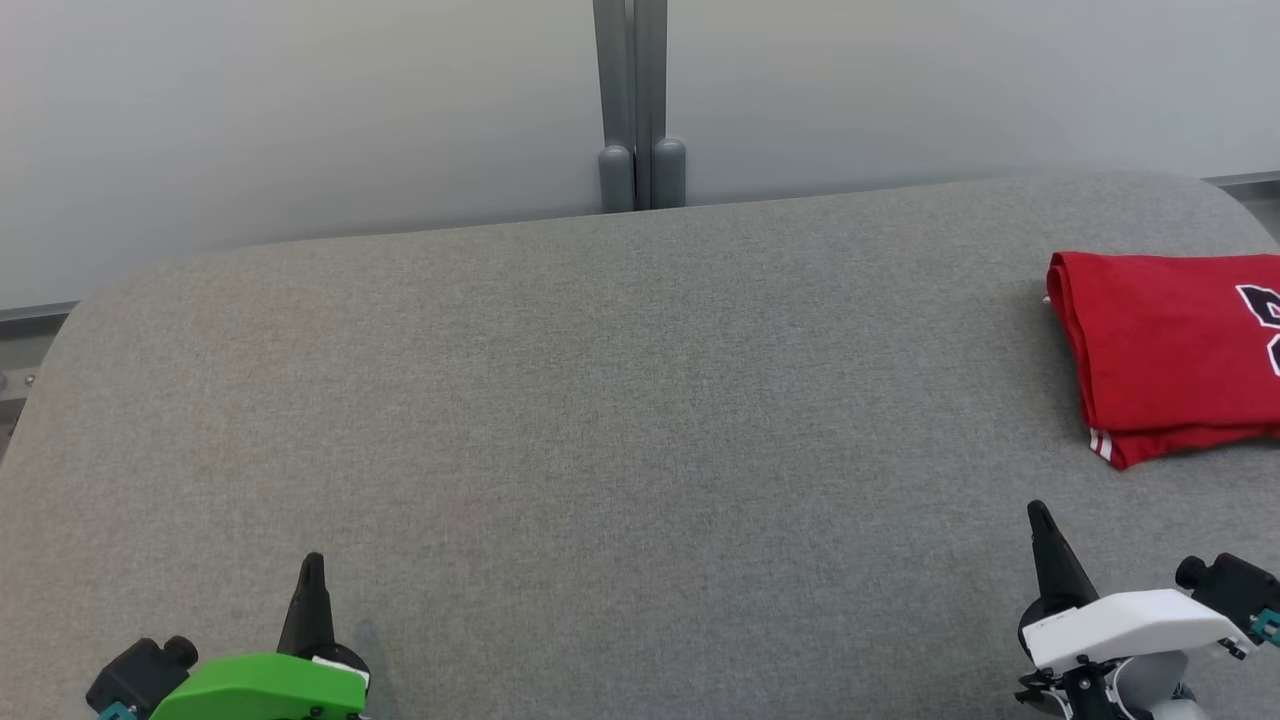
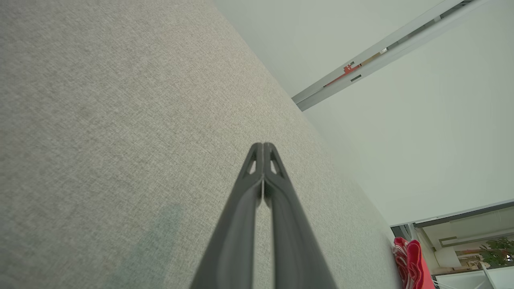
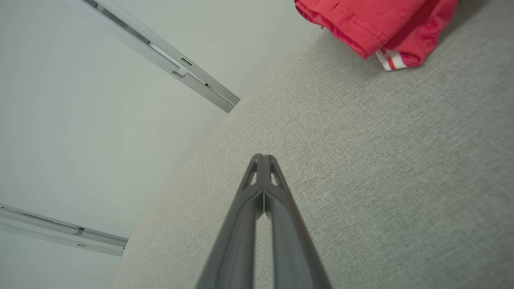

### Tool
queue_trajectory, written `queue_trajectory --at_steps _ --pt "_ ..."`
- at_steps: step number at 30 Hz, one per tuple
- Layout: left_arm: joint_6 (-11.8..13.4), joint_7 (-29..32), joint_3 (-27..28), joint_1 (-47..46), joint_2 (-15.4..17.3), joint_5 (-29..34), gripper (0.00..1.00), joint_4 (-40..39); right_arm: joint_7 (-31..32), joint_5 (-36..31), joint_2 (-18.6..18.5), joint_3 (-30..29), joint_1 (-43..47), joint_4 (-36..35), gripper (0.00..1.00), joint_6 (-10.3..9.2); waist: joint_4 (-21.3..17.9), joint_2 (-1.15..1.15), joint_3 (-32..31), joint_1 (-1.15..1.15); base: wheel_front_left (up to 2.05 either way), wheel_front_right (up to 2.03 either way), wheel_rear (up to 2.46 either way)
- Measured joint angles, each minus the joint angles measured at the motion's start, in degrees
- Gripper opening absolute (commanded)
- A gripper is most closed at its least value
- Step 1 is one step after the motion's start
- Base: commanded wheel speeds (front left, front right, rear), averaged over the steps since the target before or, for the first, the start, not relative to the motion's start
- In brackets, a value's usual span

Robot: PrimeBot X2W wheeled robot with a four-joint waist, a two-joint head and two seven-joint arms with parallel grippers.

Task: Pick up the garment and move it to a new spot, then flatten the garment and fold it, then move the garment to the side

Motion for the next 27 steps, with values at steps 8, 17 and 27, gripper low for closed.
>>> queue_trajectory --at_steps 8,17,27 --pt "-0.33 1.48 0.81 -0.70 0.00 -4.36 0.00 -0.27 1.49 5.26 -0.03 -0.45 -0.53 -0.26 0.00 0.00 -0.02 0.00 0.05 0.00 0.00 0.00 0.00" --pt "-0.56 2.93 1.85 -1.54 0.00 -9.25 0.00 -0.53 3.00 10.77 -0.08 -0.93 -0.99 -0.58 0.00 -0.01 -0.04 0.00 0.11 0.00 0.00 0.00 0.00" --pt "-0.98 4.50 2.74 -2.50 0.00 -14.28 0.00 -0.83 4.54 16.41 -0.14 -1.47 -1.54 -0.85 0.00 -0.01 -0.06 0.00 0.17 0.00 0.00 0.00 0.00"
